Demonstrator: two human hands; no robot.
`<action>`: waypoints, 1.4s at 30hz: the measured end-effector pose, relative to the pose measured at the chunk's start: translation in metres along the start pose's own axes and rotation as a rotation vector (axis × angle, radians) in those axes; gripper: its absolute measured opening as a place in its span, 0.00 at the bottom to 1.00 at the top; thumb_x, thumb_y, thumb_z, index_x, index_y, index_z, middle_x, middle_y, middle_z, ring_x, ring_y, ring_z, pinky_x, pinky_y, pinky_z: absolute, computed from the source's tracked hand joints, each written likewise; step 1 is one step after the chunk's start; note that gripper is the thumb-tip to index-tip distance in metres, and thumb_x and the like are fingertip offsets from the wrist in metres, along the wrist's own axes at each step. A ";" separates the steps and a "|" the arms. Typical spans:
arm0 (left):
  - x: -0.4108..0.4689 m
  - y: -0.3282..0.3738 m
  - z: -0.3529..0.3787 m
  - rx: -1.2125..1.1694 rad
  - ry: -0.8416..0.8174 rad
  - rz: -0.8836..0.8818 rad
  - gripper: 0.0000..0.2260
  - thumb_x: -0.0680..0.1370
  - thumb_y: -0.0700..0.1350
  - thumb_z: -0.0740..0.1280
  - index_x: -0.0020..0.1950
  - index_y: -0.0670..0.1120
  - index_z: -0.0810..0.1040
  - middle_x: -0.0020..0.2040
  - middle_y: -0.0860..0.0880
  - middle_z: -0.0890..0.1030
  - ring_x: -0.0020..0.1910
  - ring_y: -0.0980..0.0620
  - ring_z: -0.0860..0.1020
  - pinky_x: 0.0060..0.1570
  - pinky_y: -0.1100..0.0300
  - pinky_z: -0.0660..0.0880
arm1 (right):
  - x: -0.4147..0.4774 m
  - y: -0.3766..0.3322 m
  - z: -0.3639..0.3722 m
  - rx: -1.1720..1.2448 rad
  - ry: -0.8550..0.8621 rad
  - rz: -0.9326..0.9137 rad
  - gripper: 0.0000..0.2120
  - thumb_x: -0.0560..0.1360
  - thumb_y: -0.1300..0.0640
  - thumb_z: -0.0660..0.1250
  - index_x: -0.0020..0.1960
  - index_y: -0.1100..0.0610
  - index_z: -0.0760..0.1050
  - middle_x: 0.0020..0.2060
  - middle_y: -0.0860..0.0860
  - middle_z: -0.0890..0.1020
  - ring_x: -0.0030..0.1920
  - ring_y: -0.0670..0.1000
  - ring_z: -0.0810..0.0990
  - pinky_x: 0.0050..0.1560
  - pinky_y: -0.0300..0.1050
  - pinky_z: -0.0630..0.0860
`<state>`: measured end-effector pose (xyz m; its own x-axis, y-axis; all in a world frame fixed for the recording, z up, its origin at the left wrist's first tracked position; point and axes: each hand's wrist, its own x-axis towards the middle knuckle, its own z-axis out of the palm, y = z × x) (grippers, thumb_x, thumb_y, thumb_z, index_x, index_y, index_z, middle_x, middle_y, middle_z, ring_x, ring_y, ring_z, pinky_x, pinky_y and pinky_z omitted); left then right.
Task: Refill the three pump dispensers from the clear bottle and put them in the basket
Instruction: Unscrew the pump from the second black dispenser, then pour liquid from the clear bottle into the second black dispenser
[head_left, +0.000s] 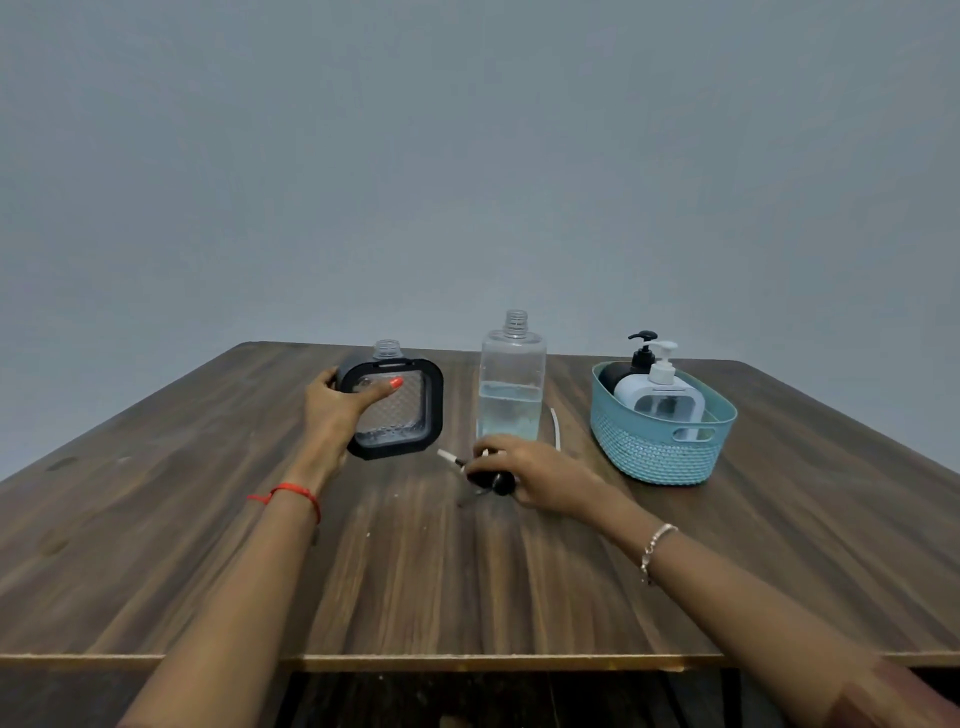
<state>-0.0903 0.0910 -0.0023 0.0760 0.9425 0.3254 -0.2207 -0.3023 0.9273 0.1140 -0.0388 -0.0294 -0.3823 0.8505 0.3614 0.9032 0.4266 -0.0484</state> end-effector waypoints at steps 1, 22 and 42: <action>0.000 0.001 0.000 -0.002 -0.002 0.002 0.15 0.63 0.38 0.78 0.41 0.48 0.75 0.38 0.52 0.80 0.28 0.65 0.79 0.30 0.70 0.76 | -0.001 0.000 0.007 -0.042 -0.043 -0.012 0.19 0.71 0.71 0.62 0.60 0.58 0.76 0.54 0.55 0.77 0.52 0.54 0.77 0.48 0.51 0.76; -0.003 0.000 0.015 -0.024 -0.055 -0.001 0.16 0.61 0.38 0.79 0.43 0.48 0.77 0.39 0.52 0.82 0.32 0.61 0.80 0.34 0.66 0.77 | 0.006 0.007 0.007 0.038 0.154 0.178 0.22 0.69 0.76 0.58 0.60 0.63 0.74 0.57 0.57 0.76 0.55 0.54 0.76 0.54 0.45 0.73; -0.002 -0.005 0.032 -0.038 -0.223 -0.025 0.14 0.63 0.37 0.78 0.43 0.47 0.78 0.40 0.51 0.83 0.36 0.57 0.82 0.36 0.65 0.78 | 0.059 0.049 -0.027 0.828 0.622 0.745 0.22 0.60 0.58 0.79 0.49 0.49 0.75 0.41 0.41 0.79 0.38 0.35 0.76 0.27 0.21 0.67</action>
<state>-0.0579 0.0864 -0.0014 0.2941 0.8935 0.3393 -0.2526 -0.2698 0.9292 0.1410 0.0244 0.0145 0.5204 0.7748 0.3590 0.3820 0.1647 -0.9094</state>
